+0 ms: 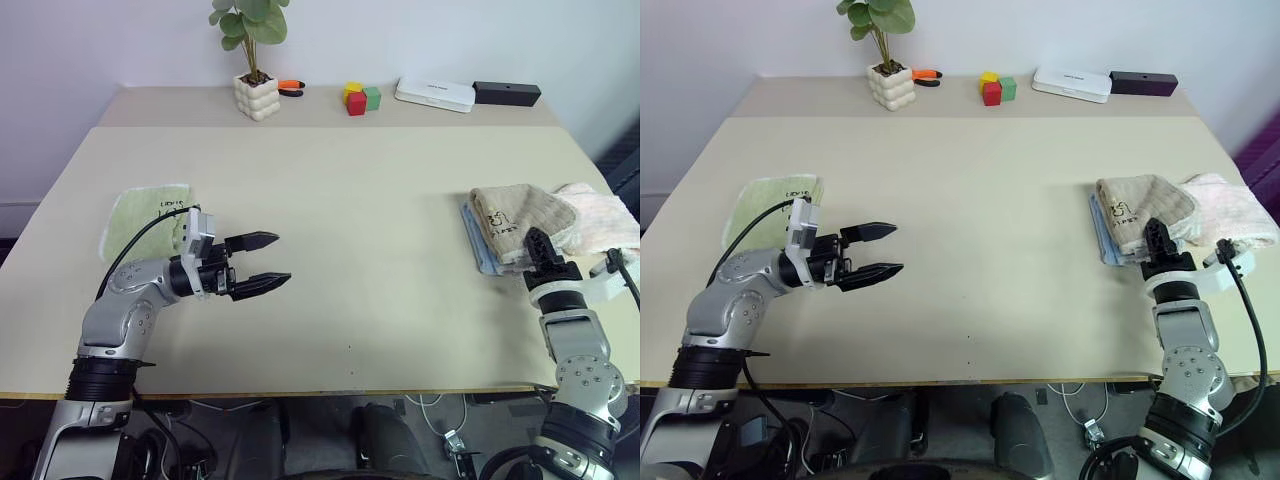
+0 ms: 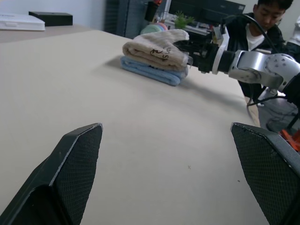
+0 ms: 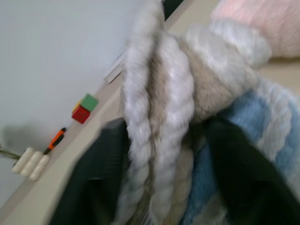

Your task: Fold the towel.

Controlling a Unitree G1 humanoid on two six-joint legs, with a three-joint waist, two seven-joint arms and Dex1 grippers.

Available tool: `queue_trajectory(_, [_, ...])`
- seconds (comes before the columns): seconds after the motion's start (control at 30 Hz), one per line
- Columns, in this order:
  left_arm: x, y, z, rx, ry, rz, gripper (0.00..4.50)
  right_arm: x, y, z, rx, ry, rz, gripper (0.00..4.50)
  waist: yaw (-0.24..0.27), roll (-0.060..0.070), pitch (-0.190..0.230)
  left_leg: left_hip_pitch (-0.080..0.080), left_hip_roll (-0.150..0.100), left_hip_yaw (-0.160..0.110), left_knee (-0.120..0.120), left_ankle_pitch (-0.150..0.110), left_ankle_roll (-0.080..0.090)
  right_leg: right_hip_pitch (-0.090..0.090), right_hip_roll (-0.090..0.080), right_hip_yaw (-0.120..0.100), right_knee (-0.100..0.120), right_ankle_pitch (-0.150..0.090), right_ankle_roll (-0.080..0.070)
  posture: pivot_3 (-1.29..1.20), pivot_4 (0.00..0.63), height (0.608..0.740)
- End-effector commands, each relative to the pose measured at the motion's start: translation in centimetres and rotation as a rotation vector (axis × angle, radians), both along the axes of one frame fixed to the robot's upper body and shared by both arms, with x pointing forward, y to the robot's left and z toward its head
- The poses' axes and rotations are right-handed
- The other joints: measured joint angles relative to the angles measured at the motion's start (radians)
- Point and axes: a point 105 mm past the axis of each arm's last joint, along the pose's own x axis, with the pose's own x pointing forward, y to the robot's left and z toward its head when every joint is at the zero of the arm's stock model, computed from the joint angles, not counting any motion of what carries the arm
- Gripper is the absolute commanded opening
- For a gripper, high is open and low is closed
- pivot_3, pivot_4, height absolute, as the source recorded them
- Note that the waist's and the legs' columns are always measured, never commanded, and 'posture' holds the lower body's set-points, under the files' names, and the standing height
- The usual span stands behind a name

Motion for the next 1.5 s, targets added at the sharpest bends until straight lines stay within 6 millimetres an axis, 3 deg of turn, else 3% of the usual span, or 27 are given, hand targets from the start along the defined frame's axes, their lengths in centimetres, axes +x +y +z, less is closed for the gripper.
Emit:
queue_trajectory(0.03, [-0.1,-0.4,0.9,0.003,-0.053,-0.013,4.50,-0.7,-0.9,1.9,-0.072,-0.066,-0.053,4.45,0.000,0.000,0.000,0.000,0.000,0.000,0.000,0.000,0.000,0.000,0.000,0.000,0.000,0.000,0.000,0.00,0.150,0.740])
queue_trajectory(0.33, [0.0,-0.5,0.9,-0.004,-0.054,-0.016,4.50,-1.7,-3.1,3.6,-0.376,-0.042,-0.221,4.49,-0.001,0.000,0.000,0.000,0.000,0.001,0.000,0.000,0.000,-0.001,0.000,0.001,0.000,0.000,0.000,0.00,0.150,0.740])
queue_trajectory(0.47, [0.2,-0.1,0.9,0.006,-0.061,0.000,4.50,-0.7,-2.7,6.8,-0.533,-0.096,-0.223,4.49,-0.002,0.001,0.000,0.000,0.000,0.002,0.000,0.000,0.000,-0.001,0.000,0.002,0.002,0.000,0.000,0.00,0.150,0.740])
queue_trajectory(0.53, [0.2,0.2,1.0,0.011,-0.065,0.009,4.50,0.2,-1.6,9.5,-0.605,-0.165,-0.208,4.49,-0.005,0.001,0.001,0.000,0.000,0.002,0.000,0.000,0.000,-0.002,0.001,0.003,0.002,0.000,0.000,0.00,0.150,0.740])
queue_trajectory(0.6, [0.3,0.6,1.2,0.015,-0.071,0.028,4.50,2.0,3.3,12.7,-0.784,-0.286,-0.034,4.49,-0.006,0.001,0.001,0.001,0.000,0.004,0.000,0.000,0.000,-0.004,0.001,0.005,0.005,0.000,0.000,0.00,0.150,0.740])
queue_trajectory(0.63, [0.3,0.7,1.2,0.018,-0.076,0.040,4.50,2.6,6.0,13.3,-0.822,-0.332,0.096,4.49,-0.007,0.002,0.001,0.001,0.000,0.004,0.000,0.000,0.000,-0.005,0.001,0.005,0.005,0.000,0.000,0.00,0.150,0.740])
queue_trajectory(0.73, [0.2,1.1,1.3,0.024,-0.084,0.066,4.50,2.6,12.0,12.1,-0.881,-0.410,0.452,4.49,-0.005,0.001,0.001,0.001,0.003,0.003,0.000,0.000,0.000,-0.006,0.006,0.007,0.006,0.000,-0.001,0.00,0.150,0.740])
queue_trajectory(0.93, [-0.6,2.6,1.1,0.049,-0.094,0.147,4.50,0.9,16.7,8.4,-0.889,-0.440,0.890,4.49,0.016,0.001,0.001,-0.002,0.004,0.001,0.001,0.000,0.000,-0.005,0.008,0.010,0.006,-0.002,-0.003,0.00,0.150,0.740])
queue_trajectory(1.0, [-1.0,2.6,1.0,0.052,-0.092,0.161,4.50,0.2,17.0,7.9,-0.853,-0.448,1.001,4.49,0.019,0.000,0.001,-0.001,0.004,0.002,0.002,0.000,0.000,-0.005,0.008,0.010,0.006,-0.002,-0.003,0.00,0.150,0.740])
queue_trajectory(1.17, [-2.0,2.5,0.3,0.052,-0.071,0.178,4.50,-1.4,17.8,5.8,-0.948,-0.449,1.191,4.49,0.023,0.000,0.001,-0.001,0.004,0.001,0.004,0.000,0.000,-0.003,0.008,0.010,0.007,-0.002,-0.004,0.00,0.150,0.740])
queue_trajectory(1.5, [-2.3,2.1,-0.6,0.040,-0.048,0.185,4.50,-2.2,17.0,5.4,-0.999,-0.421,1.215,4.49,0.023,0.000,0.001,0.000,0.004,0.001,0.005,0.000,0.000,-0.004,0.008,0.010,0.008,-0.002,-0.004,0.00,0.150,0.740])
